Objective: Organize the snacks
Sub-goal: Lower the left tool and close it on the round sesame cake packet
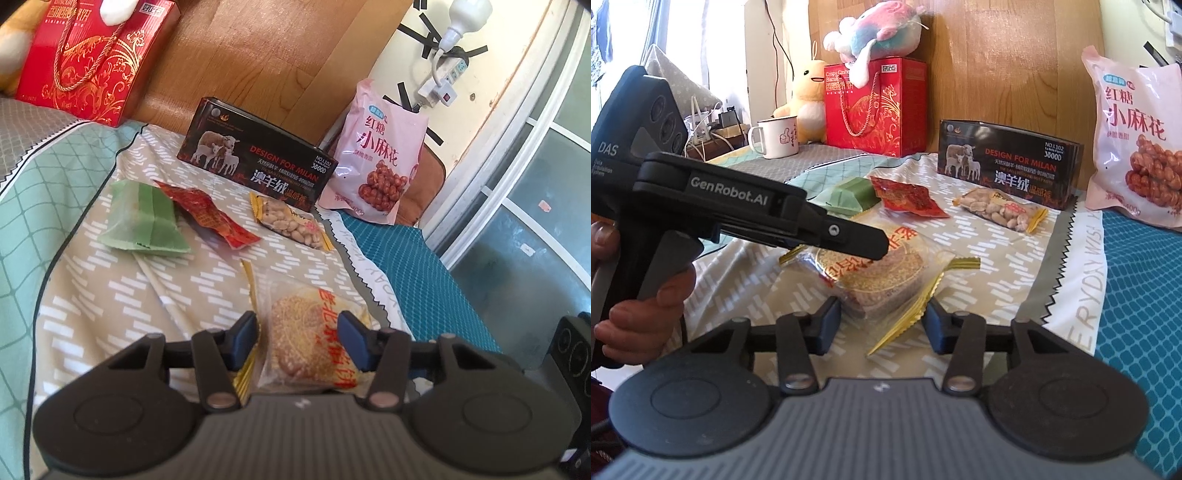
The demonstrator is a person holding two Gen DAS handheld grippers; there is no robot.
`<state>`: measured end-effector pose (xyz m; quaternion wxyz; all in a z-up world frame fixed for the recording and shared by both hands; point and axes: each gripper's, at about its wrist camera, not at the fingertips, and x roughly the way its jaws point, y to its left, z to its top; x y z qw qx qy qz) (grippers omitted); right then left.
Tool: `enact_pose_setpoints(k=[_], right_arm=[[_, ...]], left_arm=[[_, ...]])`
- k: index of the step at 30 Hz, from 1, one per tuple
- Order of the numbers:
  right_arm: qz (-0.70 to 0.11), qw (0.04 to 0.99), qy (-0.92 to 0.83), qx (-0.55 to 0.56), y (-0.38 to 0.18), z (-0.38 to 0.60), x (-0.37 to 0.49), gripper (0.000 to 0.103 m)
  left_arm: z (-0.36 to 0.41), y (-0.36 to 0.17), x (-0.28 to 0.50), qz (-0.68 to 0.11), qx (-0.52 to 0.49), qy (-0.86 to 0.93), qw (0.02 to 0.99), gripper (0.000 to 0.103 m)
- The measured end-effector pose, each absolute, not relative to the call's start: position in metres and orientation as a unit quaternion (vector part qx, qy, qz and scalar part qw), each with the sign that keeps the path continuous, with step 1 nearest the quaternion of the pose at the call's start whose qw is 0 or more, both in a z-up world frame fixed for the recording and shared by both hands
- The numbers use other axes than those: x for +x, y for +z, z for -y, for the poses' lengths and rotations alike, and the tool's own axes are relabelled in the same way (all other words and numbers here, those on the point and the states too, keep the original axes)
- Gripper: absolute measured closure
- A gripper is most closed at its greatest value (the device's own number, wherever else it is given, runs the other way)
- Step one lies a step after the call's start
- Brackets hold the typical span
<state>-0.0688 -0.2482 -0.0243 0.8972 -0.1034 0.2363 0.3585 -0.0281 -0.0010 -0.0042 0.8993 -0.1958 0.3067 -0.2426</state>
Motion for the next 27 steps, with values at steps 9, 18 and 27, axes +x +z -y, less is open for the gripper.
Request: enact_pose_setpoints(k=[9,18,27], right_arm=[[-0.239,0.898,0.358,-0.096,-0.0247,0.2469,-0.07,0.05],[-0.238,0.898,0.356,-0.097,-0.0244,0.2476,-0.0698,0.05],[-0.23,0.9,0.357,-0.099,-0.0237,0.2465,-0.0732,0.057]], left_arm=[[-0.0003,-0.0056,-0.0254,-0.313,-0.198,-0.238,0.898,0.053],[-0.0002,-0.0054,-0.0259,-0.312,-0.198,-0.238,0.898,0.053],[-0.001,-0.0042,-0.0276,-0.306,-0.2,-0.243,0.898,0.056]])
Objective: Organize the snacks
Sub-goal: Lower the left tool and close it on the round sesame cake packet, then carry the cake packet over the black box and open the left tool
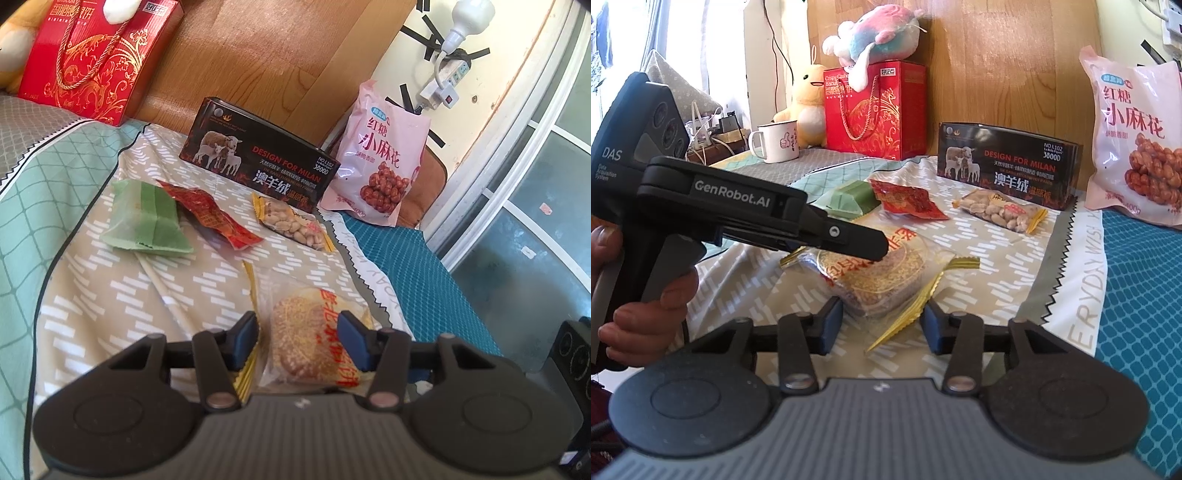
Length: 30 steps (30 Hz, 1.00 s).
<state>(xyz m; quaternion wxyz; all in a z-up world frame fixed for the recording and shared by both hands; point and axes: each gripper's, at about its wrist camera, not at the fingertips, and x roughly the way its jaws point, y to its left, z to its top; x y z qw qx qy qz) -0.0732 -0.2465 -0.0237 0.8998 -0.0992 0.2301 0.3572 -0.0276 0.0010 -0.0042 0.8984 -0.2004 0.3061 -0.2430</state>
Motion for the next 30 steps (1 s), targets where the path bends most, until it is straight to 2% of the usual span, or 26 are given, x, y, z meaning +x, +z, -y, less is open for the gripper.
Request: enact_pose_setpoints(k=[2,5,30], right_arm=[[-0.23,0.899,0.359,-0.098,-0.0236,0.2464,-0.0733,0.061],[-0.23,0.899,0.36,-0.096,-0.0233,0.2462,-0.0745,0.062],[-0.236,0.9,0.355,-0.089,-0.0246,0.2453,-0.0719,0.061]], left_arm=[[-0.0008,-0.003,-0.0285,-0.303,-0.199,-0.245,0.899,0.056],[-0.0003,-0.0014,-0.0303,-0.301,-0.196,-0.246,0.9,0.056],[-0.0038,-0.0054,-0.0255,-0.313,-0.208,-0.242,0.894,0.053]])
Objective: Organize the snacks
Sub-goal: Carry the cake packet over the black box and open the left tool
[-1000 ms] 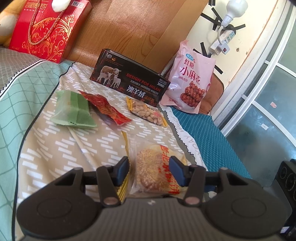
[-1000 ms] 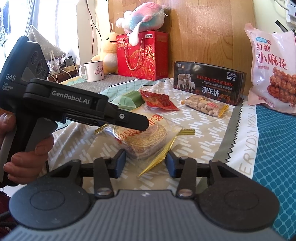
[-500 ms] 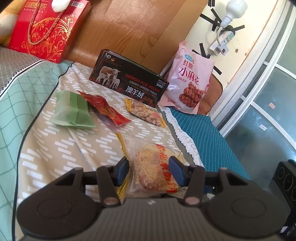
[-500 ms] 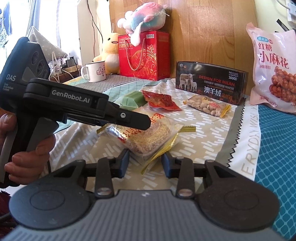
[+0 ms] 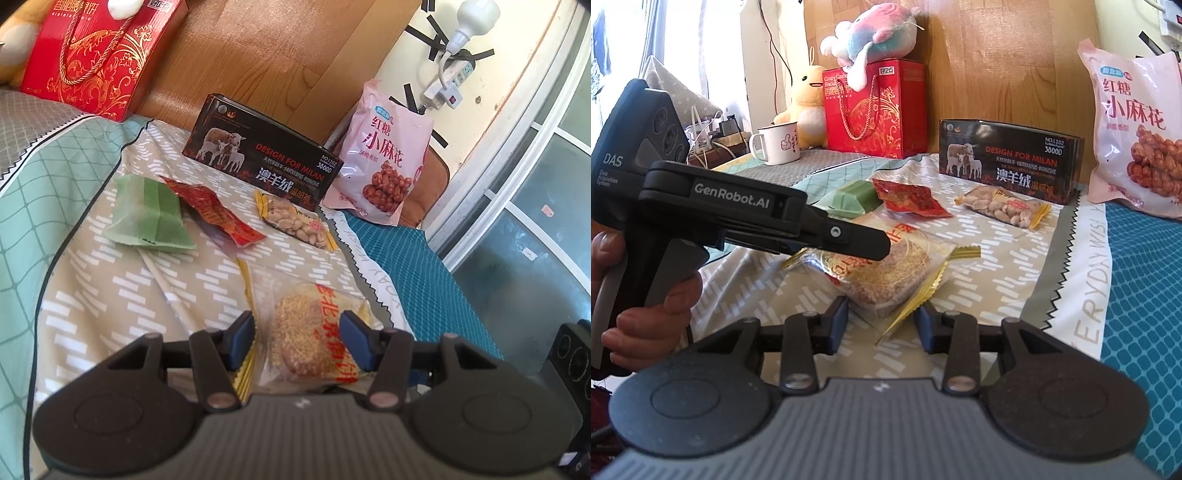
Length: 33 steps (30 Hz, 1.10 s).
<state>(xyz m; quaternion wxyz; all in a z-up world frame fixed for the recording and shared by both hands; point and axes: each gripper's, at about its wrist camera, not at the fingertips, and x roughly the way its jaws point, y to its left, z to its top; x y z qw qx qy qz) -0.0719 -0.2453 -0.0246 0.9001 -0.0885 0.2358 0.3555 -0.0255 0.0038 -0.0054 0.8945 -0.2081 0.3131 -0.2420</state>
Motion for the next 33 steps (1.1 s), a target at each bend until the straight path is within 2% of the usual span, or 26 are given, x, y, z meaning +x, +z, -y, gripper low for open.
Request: enact_pose_setpoints(k=[3,10,16,26,33], right_arm=[[-0.23,0.902,0.351,-0.098,-0.025,0.243,-0.074,0.063],[-0.228,0.9,0.366,-0.056,-0.012,0.251,-0.074,0.064],[-0.194,0.906,0.372,-0.054,0.014,0.244,-0.065,0.064],[-0.155,0.92,0.353,-0.069,0.05,0.23,0.007,0.064],[-0.157,0.933,0.322,-0.046,0.072,0.224,0.098,0.066]], left_arm=[[-0.006,-0.005,-0.027,-0.306,-0.21,-0.247,0.895,0.059],[-0.009,0.009,-0.036,-0.289,-0.213,-0.254,0.898,0.061],[-0.016,0.04,-0.026,-0.261,-0.215,-0.258,0.905,0.061],[-0.01,0.083,0.056,-0.244,-0.198,-0.243,0.918,0.061],[0.0,0.101,0.146,-0.238,-0.2,-0.231,0.922,0.061]])
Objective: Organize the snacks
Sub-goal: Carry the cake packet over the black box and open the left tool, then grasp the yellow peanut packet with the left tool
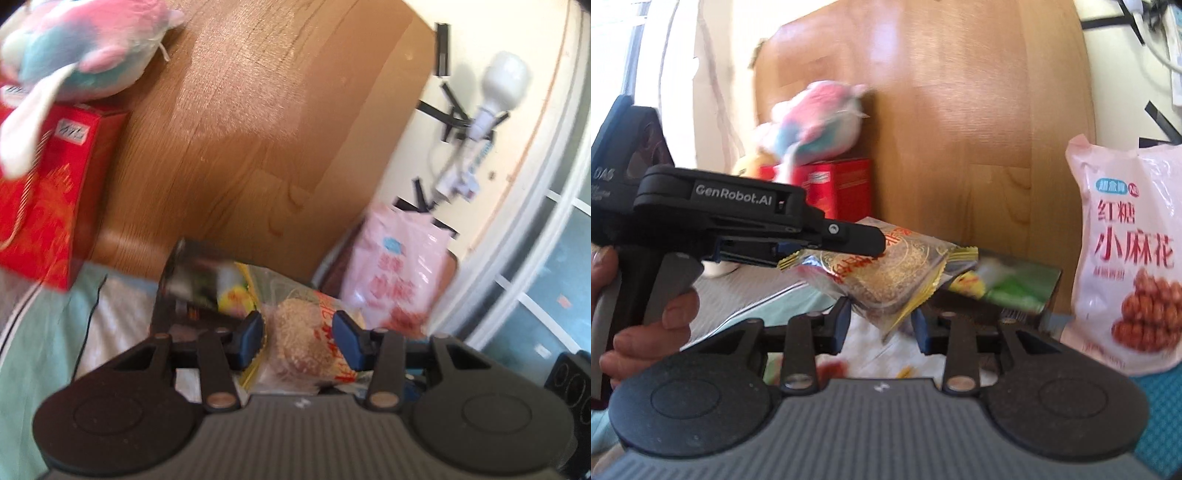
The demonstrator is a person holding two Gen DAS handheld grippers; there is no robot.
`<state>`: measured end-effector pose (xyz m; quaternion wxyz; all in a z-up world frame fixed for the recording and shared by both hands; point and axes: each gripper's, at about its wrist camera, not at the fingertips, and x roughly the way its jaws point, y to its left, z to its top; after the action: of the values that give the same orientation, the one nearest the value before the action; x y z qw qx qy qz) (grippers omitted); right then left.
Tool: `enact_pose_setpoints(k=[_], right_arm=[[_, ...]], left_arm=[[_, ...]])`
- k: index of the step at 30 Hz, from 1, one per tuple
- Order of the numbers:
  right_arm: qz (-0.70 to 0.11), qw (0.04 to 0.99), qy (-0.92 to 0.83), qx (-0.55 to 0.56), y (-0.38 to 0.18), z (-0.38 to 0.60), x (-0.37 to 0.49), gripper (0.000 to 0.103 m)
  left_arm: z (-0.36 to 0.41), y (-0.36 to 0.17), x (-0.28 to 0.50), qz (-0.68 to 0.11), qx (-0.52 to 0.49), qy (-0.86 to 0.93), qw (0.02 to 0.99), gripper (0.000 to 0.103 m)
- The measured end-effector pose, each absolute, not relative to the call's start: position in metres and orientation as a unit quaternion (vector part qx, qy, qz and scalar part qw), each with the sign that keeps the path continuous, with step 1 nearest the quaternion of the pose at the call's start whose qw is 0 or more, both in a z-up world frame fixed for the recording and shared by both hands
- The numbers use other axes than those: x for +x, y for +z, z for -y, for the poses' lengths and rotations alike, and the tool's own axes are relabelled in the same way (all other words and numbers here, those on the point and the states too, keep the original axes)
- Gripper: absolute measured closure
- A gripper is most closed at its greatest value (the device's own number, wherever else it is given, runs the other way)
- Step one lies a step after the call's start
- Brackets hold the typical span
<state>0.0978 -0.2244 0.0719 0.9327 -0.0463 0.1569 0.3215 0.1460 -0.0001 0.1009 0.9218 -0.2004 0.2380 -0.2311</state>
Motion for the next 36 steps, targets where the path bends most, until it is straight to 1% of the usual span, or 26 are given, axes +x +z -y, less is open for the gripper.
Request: enact_pose_setpoints(k=[6,10,14,16,18,20,22,25,28,30,33,36], right_arm=[[-0.195,0.939,0.282,-0.013,0.061,0.22,0.177,0.067],[-0.208,0.949,0.238,-0.007,0.053,0.225,0.194,0.064],[-0.184,0.951,0.245,0.048,0.057,0.261,0.169,0.06],[-0.192,0.945,0.258,0.063,0.054,0.275,0.154,0.06],[-0.205,0.936,0.275,0.075,0.049,0.283,0.136,0.057],[-0.228,0.924,0.299,0.074,0.041,0.281,0.121,0.056],[-0.235,0.913,0.328,0.055,0.032,0.269,0.106,0.056],[-0.263,0.882,0.39,0.001,0.02,0.235,0.083,0.052],[-0.257,0.871,0.41,-0.084,0.008,0.199,0.057,0.049],[-0.254,0.868,0.413,-0.112,0.002,0.188,0.047,0.049],[-0.249,0.876,0.398,-0.112,0.001,0.189,0.048,0.048],[-0.246,0.897,0.358,-0.084,0.005,0.205,0.057,0.045]], left_arm=[[0.013,0.088,0.215,-0.26,-0.194,-0.198,0.925,0.06],[0.01,0.074,0.234,-0.286,-0.186,-0.178,0.923,0.059],[-0.023,0.078,0.208,-0.254,-0.21,-0.187,0.925,0.059],[-0.036,0.074,0.194,-0.267,-0.215,-0.19,0.92,0.059],[-0.046,0.065,0.18,-0.289,-0.205,-0.188,0.916,0.059],[-0.057,0.054,0.163,-0.31,-0.203,-0.187,0.91,0.059],[-0.068,0.044,0.147,-0.325,-0.22,-0.192,0.9,0.059],[-0.084,0.034,0.12,-0.336,-0.244,-0.19,0.889,0.059],[-0.094,0.029,0.097,-0.334,-0.263,-0.187,0.885,0.059],[-0.096,0.028,0.087,-0.332,-0.272,-0.189,0.883,0.058],[-0.093,0.03,0.081,-0.331,-0.271,-0.196,0.882,0.058],[-0.083,0.032,0.086,-0.334,-0.265,-0.203,0.882,0.058]])
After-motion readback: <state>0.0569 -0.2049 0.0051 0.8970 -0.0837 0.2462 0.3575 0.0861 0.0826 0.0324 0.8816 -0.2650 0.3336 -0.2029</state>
